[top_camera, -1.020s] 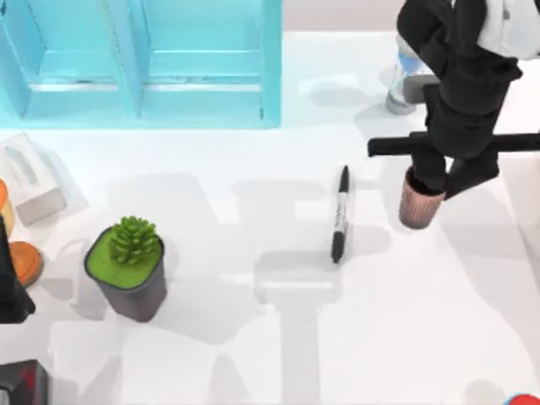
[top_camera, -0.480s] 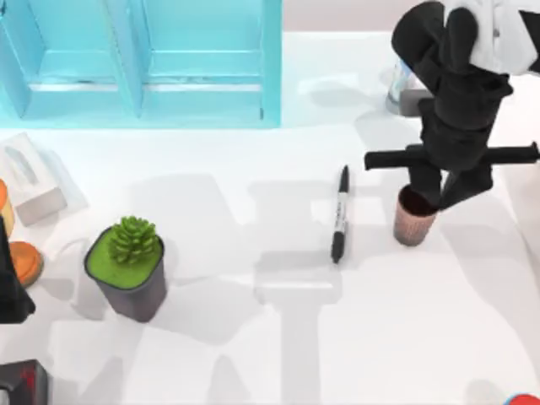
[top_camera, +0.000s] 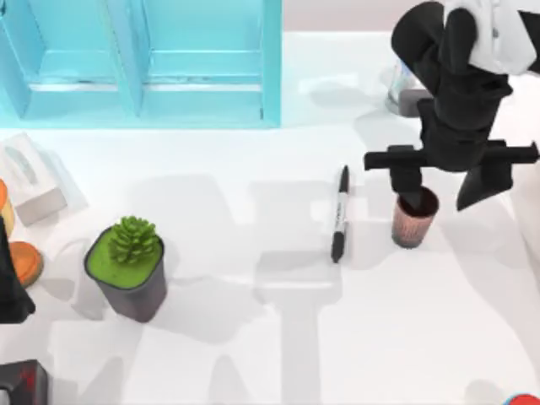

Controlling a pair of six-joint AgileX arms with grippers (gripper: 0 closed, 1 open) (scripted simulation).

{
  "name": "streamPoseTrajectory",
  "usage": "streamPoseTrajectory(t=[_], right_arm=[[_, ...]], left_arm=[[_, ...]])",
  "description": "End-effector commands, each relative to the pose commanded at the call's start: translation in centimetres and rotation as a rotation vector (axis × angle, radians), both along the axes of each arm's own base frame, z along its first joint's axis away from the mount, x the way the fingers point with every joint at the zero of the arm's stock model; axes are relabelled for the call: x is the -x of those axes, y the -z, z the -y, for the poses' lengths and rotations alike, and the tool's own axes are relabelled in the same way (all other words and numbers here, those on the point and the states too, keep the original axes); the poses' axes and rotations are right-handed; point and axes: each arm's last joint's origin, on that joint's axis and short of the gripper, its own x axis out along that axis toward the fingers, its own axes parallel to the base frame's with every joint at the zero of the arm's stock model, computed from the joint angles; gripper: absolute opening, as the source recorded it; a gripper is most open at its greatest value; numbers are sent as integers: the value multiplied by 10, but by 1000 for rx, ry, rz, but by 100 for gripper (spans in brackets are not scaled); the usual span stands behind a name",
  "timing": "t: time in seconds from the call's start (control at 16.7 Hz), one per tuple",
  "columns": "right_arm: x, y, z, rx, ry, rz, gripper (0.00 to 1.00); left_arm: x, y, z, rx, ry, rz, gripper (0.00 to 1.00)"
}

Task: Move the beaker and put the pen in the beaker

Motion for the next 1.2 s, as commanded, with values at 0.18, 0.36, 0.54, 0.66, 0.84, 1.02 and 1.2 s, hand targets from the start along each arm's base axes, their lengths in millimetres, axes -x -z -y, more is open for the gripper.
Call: streamPoseTrajectory(t=[0.18, 0.36, 0.54, 0.66, 0.84, 1.02, 1.2], right_arm=[[0, 0, 0, 0, 0, 0, 100], [0, 0, 0, 0, 0, 0, 100], [0, 0, 0, 0, 0, 0, 100], [0, 0, 1, 0, 2, 0, 100], [-3, -5, -1, 3, 0, -8, 100], [-9, -29, -6, 10, -6, -23, 100], [-14, -75, -9, 5, -7, -13, 100]], left_arm=[[0, 0, 0, 0, 0, 0, 100], [0, 0, 0, 0, 0, 0, 100], [0, 0, 0, 0, 0, 0, 100], [0, 0, 0, 0, 0, 0, 100], [0, 0, 0, 0, 0, 0, 100], [0, 0, 0, 0, 0, 0, 100], [0, 0, 0, 0, 0, 0, 100]])
